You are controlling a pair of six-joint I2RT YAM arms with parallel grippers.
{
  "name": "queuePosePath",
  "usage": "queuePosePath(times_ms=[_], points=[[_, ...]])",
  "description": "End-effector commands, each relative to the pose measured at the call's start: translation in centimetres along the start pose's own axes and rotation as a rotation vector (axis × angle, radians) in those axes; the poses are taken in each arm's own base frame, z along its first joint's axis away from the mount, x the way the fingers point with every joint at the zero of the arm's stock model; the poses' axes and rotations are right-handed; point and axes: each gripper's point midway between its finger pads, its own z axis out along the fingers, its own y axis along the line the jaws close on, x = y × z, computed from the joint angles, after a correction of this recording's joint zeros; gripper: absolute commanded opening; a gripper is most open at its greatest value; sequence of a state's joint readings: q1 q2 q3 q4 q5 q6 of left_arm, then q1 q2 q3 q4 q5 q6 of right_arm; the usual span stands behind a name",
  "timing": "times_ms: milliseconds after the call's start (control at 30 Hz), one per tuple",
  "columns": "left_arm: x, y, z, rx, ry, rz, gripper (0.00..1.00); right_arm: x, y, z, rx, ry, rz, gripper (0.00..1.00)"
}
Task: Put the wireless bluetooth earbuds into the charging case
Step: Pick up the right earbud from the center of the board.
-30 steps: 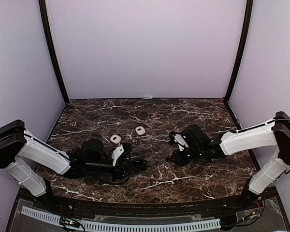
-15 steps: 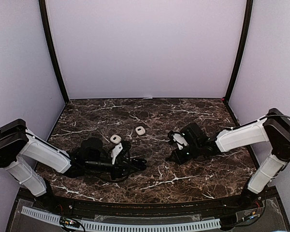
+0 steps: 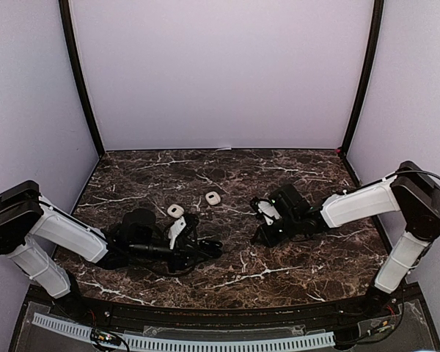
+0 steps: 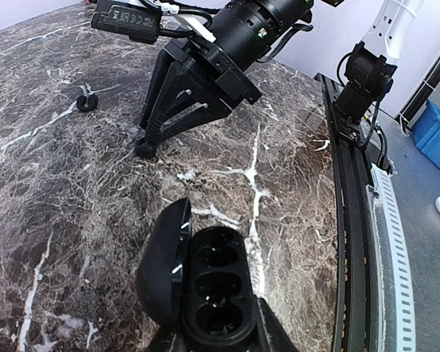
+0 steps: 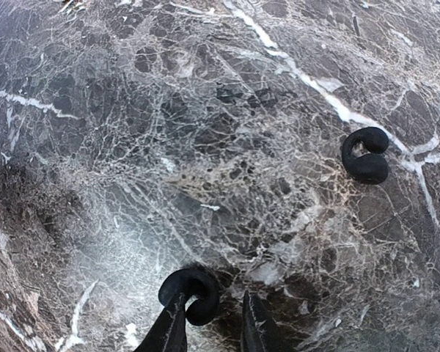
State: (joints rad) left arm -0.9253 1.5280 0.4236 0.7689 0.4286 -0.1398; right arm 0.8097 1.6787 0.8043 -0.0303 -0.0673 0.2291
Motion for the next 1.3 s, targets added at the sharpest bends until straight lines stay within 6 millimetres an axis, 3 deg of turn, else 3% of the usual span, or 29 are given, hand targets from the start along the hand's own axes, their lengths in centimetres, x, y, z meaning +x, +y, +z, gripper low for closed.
queuePosePath(times_ms=[0, 300, 533, 867, 1133, 1267], points=[[-0.6, -0.1, -0.3, 0.002, -0.018, 0.004, 0.15, -0.8, -0.1, -0.1, -0.001, -0.024, -0.011, 0.25], [-0.8, -0.2, -0.3, 0.002, -0.019, 0.007, 0.15, -2.3, 0.3, -1.9, -0.048, -0.089, -0.024, 0.27], [-0.8, -0.2, -0.3, 0.004, -0.019, 0.008, 0.16, -2.8, -0.3, -1.4, -0.038, -0.085, -0.027, 0.27], [-0.7, -0.1, -0.3, -0.001, -0.013, 0.007, 0.16, -0.8, -0.3, 0.5, -0.054, 0.015, -0.049, 0.24], [-0.8, -0.1, 0.0, 0.006, -0.008, 0.01, 0.16, 0.0, 0.9, 0.3, -0.13, 0.036, -0.063, 0.24], [-0.9, -0.1, 0.0, 0.007, -0.007, 0.01, 0.16, 0.4, 1.2, 0.4, -0.151, 0.062, -0.07, 0.19]])
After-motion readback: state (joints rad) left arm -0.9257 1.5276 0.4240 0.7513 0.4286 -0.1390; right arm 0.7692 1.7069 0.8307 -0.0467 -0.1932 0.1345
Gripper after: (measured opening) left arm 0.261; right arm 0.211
